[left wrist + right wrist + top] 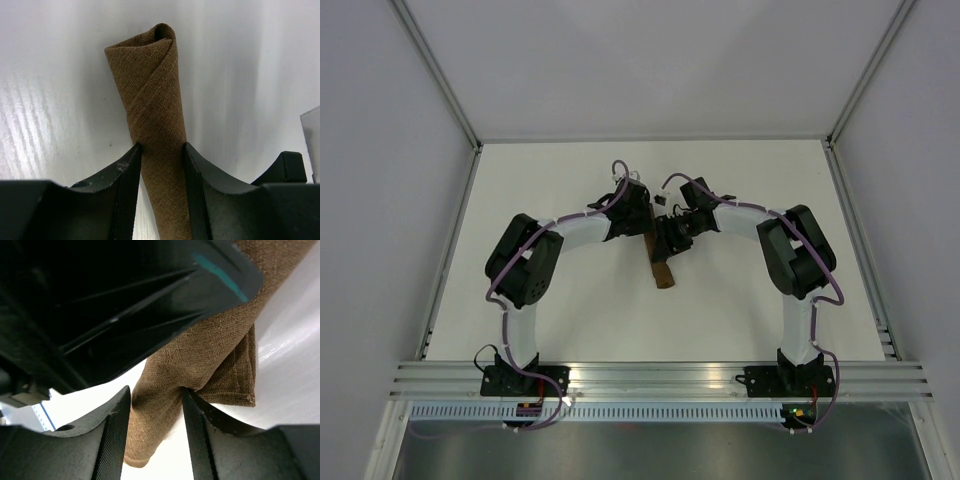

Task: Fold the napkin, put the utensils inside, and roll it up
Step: Roll the napkin with the utensil

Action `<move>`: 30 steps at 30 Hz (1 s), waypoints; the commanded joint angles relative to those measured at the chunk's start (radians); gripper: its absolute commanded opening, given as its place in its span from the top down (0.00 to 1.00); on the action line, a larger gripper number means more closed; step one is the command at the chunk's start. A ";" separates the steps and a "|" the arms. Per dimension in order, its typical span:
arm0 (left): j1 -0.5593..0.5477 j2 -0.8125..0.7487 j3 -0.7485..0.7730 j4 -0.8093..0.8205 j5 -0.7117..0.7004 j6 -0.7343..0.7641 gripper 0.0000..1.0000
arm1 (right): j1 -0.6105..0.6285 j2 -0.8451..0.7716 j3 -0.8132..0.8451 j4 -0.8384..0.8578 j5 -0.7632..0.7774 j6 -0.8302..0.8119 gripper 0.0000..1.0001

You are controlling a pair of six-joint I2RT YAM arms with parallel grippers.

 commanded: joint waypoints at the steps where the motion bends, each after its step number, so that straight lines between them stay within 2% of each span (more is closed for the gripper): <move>1: 0.008 0.048 0.086 -0.072 0.039 0.088 0.56 | -0.017 0.038 0.009 -0.047 0.023 0.018 0.47; 18: 0.009 0.109 0.189 -0.149 0.065 0.119 0.56 | -0.060 -0.030 0.040 -0.068 -0.031 0.012 0.48; 20: 0.009 0.106 0.192 -0.149 0.065 0.119 0.55 | -0.060 -0.034 0.043 -0.070 -0.032 0.014 0.52; 22: 0.009 0.094 0.190 -0.146 0.065 0.120 0.54 | -0.060 -0.034 0.043 -0.064 -0.038 0.026 0.60; 30: 0.014 0.010 0.158 -0.135 0.060 0.136 0.49 | -0.091 -0.011 0.023 -0.028 -0.072 0.077 0.71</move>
